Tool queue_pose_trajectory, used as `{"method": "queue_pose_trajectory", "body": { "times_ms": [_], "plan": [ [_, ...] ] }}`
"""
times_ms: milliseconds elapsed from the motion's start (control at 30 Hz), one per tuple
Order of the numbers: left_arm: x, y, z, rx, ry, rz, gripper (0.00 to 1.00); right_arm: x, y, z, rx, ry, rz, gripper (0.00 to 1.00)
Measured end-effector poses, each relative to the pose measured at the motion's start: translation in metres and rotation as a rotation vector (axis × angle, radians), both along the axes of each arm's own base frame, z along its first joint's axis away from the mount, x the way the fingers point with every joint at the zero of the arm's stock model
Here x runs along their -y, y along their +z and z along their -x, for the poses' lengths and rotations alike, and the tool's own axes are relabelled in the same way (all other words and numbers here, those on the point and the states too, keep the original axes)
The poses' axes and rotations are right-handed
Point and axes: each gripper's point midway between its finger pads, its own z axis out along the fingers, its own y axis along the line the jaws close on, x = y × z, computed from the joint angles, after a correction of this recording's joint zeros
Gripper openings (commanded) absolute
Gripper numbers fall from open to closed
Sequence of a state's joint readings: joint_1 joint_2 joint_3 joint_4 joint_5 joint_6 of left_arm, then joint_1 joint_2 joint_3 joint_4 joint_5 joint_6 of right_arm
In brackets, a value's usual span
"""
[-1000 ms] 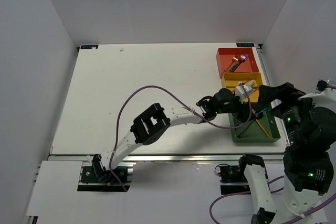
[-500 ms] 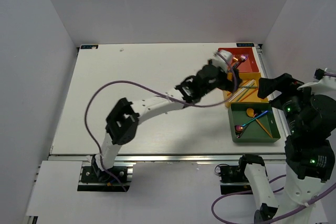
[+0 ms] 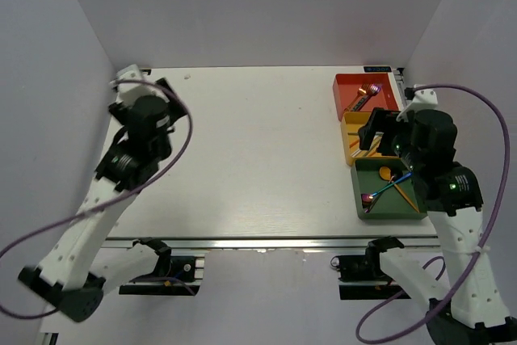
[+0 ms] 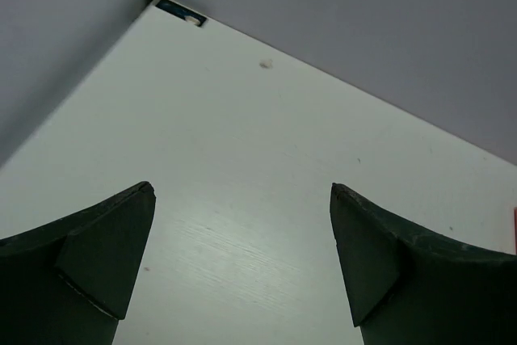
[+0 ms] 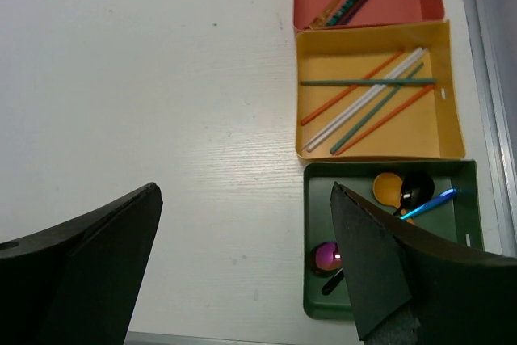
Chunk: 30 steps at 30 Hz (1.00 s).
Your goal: Sort the eating utensils into containers
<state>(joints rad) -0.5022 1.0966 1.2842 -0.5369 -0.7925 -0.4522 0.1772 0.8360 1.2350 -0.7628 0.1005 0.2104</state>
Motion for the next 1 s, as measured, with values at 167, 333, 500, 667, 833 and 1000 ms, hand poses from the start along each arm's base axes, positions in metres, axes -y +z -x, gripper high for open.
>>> {"method": "queue_pose_trajectory", "body": {
  "times_ms": [167, 333, 500, 667, 833, 1000],
  "plan": [
    [-0.07, 0.028, 0.088, 0.105, 0.14, -0.012, 0.98, 0.0, 0.024, 0.031, 0.135, 0.031, 0.042, 0.89],
    [-0.112, 0.025, 0.146, 0.16, 0.213, -0.002, 0.98, 0.019, 0.055, 0.073, 0.307, -0.004, 0.027, 0.89],
    [-0.125, -0.001, 0.162, 0.129, 0.236, -0.039, 0.98, 0.027, 0.047, 0.077, 0.286, -0.037, 0.048, 0.89],
    [-0.121, -0.017, 0.154, 0.056, 0.239, -0.088, 0.98, 0.028, 0.033, 0.07, 0.224, -0.05, 0.076, 0.89],
    [-0.118, -0.023, 0.15, 0.035, 0.235, -0.097, 0.98, 0.028, 0.031, 0.067, 0.212, -0.054, 0.082, 0.89],
    [-0.117, -0.024, 0.149, 0.032, 0.236, -0.095, 0.98, 0.028, 0.031, 0.067, 0.213, -0.055, 0.081, 0.89]
  ]
}}
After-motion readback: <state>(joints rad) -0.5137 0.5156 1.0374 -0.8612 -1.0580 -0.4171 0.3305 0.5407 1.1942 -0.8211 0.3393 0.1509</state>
